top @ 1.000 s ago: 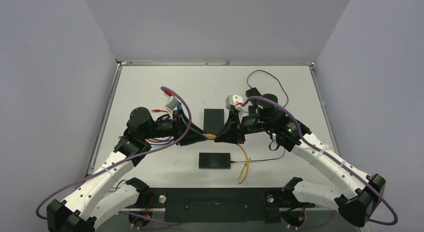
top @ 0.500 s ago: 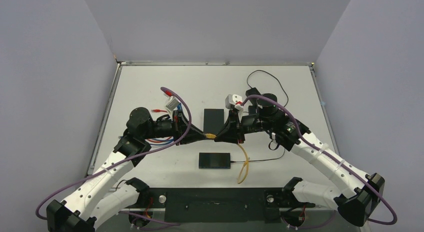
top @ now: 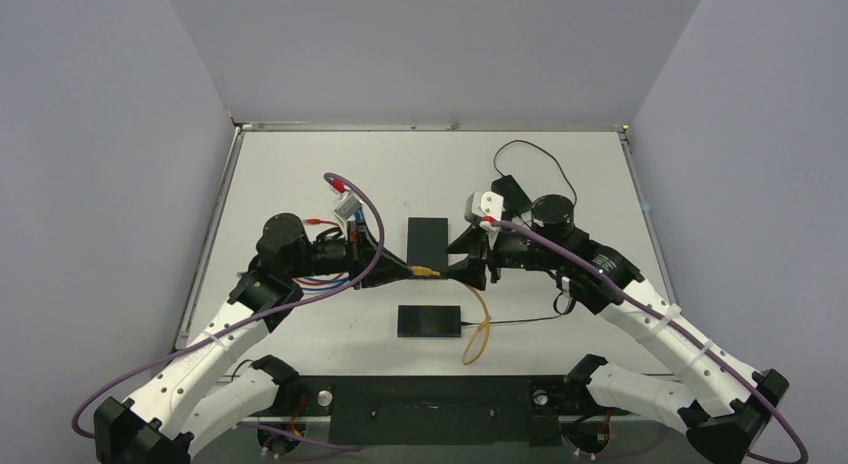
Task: Insert the plug into the switch port
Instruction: Pick up the connector from the center of the board.
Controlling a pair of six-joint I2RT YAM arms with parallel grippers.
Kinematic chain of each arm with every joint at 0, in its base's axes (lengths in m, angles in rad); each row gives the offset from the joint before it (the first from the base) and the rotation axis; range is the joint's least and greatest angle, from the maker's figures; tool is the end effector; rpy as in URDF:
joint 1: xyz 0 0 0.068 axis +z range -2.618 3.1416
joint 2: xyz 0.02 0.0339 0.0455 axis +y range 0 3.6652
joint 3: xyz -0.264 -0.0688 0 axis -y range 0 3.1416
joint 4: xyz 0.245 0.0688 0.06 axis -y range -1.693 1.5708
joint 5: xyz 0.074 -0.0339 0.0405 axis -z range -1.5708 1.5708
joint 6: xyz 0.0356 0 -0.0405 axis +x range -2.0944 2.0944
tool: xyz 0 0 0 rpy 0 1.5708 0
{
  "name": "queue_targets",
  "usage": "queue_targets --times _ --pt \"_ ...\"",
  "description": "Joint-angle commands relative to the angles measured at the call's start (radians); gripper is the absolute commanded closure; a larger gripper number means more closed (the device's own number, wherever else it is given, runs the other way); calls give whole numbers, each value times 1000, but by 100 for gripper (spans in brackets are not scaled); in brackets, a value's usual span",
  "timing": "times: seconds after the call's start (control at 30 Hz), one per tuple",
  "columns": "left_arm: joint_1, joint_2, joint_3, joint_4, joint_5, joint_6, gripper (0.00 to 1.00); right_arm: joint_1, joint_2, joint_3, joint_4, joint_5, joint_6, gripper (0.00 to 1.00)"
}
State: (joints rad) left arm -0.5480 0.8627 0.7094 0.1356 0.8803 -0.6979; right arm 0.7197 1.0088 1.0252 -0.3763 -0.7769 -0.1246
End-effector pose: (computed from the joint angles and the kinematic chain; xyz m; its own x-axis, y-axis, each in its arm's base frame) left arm 0.1532 -0.1257 0.3342 -0.6476 -0.0842 -0.7573 0.7486 0.1148 -0.6530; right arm 0.1462 0.1614 0.3659 -0.1430 -0.2432 -0.9594 -0.9889 0.0741 0.1287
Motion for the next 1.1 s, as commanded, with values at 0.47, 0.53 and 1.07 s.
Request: queue_targets --times 0.47,0.53,1.07 --pt "2 130 132 -130 -84 -58 100 19 -125 -6 129 256 -252 37" --pt "3 145 132 -133 -90 -79 100 58 -121 -10 107 264 -321 38" --pt "3 192 114 -174 -91 -177 100 212 -33 -51 30 344 -560 54"
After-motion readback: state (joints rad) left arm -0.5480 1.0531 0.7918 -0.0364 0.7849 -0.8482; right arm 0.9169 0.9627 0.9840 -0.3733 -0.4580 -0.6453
